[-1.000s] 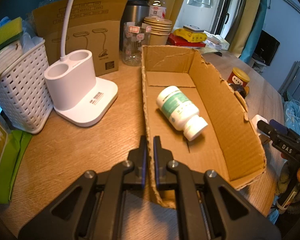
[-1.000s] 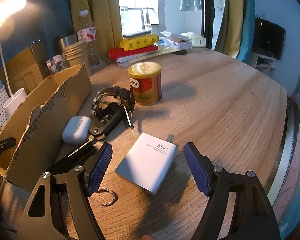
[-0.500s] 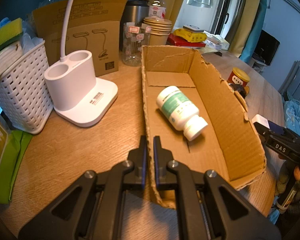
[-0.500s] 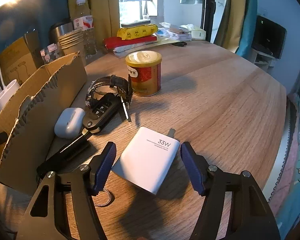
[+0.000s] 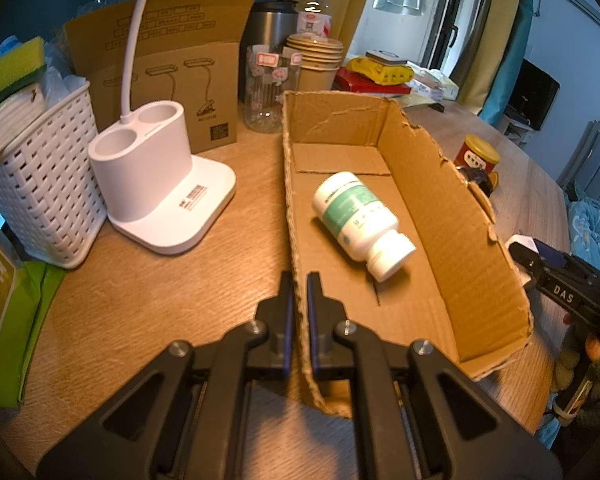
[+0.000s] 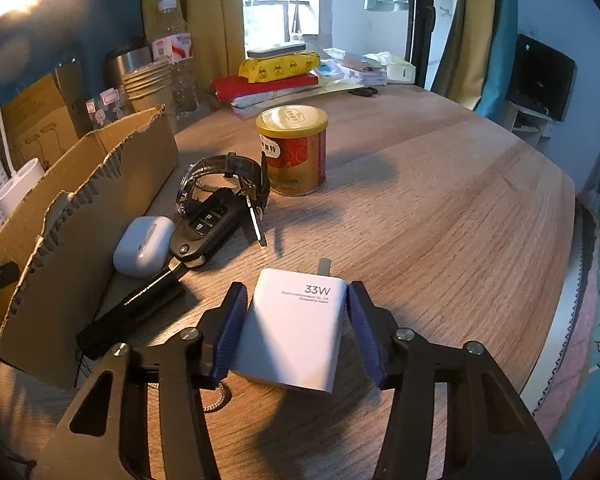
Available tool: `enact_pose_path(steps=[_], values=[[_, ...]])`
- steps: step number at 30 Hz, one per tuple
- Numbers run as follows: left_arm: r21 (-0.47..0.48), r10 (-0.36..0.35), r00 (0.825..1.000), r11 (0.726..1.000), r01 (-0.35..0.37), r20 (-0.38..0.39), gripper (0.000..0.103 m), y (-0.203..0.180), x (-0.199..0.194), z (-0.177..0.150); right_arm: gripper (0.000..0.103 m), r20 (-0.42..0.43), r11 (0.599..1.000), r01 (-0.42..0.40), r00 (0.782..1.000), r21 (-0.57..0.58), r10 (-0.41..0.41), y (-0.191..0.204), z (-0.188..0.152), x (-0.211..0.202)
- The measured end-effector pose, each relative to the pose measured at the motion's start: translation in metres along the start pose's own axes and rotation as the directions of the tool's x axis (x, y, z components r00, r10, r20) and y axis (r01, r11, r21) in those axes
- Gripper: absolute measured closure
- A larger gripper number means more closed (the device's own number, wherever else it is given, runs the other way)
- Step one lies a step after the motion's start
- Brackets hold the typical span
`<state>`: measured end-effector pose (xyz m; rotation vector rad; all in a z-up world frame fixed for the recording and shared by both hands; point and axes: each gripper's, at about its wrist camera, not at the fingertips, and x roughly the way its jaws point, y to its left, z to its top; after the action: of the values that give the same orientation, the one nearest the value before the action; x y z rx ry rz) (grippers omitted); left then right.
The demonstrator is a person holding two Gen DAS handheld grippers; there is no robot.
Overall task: Organize rigid objects
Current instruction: 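Grasp the white charger with the right gripper and lift it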
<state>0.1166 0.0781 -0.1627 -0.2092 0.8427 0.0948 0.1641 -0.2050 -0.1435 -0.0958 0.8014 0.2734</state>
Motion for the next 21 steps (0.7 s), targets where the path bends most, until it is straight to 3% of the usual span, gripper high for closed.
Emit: enact_pose_path(steps=[8,13,21], values=[[0.001,0.001,1.000,1.000,-0.001,0.001,0.097,0.000,0.000,0.000,0.050,-0.008,1.000,0.024,1.000,-0.020,-0.025,0.004,0.001,0.000],[0.000,0.000,1.000,1.000,0.000,0.000,0.097,0.000,0.000,0.000,0.050,-0.063,0.997,0.063,0.996,-0.049,-0.066,0.010,0.002,0.012],[0.001,0.001,1.000,1.000,-0.001,0.001,0.097,0.000,0.000,0.000,0.053,-0.031,0.999,0.015,0.999,-0.035,-0.016,0.008,0.001,0.005]])
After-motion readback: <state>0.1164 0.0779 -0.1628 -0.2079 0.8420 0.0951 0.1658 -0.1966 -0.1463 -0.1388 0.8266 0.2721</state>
